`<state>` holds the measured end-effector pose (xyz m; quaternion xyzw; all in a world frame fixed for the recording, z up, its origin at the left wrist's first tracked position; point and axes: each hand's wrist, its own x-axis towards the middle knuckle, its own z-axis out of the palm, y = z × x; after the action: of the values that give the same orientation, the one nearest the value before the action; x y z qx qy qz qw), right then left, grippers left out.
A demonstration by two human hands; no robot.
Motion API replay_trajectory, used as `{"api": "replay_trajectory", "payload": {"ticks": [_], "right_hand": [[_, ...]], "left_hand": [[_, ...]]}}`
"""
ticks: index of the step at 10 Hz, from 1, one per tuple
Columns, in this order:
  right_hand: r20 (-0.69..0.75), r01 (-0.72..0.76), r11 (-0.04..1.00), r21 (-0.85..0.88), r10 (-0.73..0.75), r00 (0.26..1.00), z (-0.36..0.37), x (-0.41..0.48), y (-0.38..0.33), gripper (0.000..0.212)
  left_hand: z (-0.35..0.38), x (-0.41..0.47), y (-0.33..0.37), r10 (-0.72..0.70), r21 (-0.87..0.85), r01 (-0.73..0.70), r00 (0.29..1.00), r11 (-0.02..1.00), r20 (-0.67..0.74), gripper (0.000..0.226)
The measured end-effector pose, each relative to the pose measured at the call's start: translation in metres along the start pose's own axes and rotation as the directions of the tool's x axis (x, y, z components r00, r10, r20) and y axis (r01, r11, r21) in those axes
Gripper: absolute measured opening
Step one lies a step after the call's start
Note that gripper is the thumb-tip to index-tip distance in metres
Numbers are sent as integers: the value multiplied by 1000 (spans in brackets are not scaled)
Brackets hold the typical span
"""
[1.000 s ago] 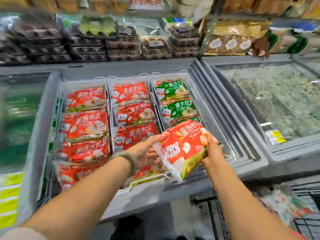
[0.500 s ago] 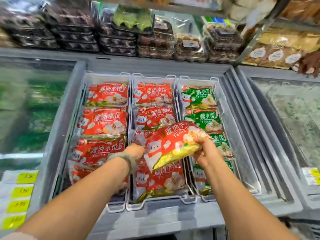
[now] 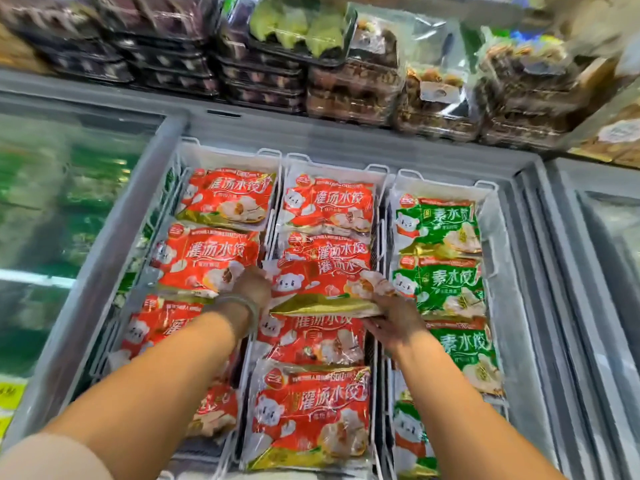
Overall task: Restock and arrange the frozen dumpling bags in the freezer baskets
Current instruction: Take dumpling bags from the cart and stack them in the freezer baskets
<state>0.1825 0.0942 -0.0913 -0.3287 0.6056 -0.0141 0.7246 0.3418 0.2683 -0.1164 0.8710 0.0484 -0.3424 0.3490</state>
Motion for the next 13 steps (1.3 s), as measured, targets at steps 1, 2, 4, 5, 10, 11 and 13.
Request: {"api": "replay_trajectory", "payload": {"ticks": [1, 2, 4, 5, 10, 11, 13], "right_hand": [[115, 82, 997, -14, -80, 990, 7, 12, -17, 40], [110, 93, 994, -66, -85, 990, 13, 23, -23, 40], [-24, 13, 865, -501, -29, 999, -11, 31, -4, 49], [-72, -48, 818, -573, 8, 997, -37, 32, 8, 29], [36, 88, 931, -354, -81, 996, -85, -48, 36, 23], [-18, 118, 953, -279, -128, 992, -117, -80, 59, 28], [-160, 143, 985, -98, -157, 975, -173, -149, 120, 17]], "left_hand": [[0, 30, 17, 66, 48, -65, 998, 997, -8, 19], [-2, 48, 21, 150, 119, -151, 989, 981, 14, 23], [-11, 56, 8, 50, 212, -62, 997, 975, 62, 58], [-13, 45, 0, -19, 127, 2, 991, 992, 129, 49], [-4, -70, 35, 149, 146, -201, 941, 969, 304, 17], [-4, -100, 34, 197, 164, -272, 909, 948, 368, 10], [9, -155, 34, 224, 86, -314, 820, 946, 527, 8]]}}
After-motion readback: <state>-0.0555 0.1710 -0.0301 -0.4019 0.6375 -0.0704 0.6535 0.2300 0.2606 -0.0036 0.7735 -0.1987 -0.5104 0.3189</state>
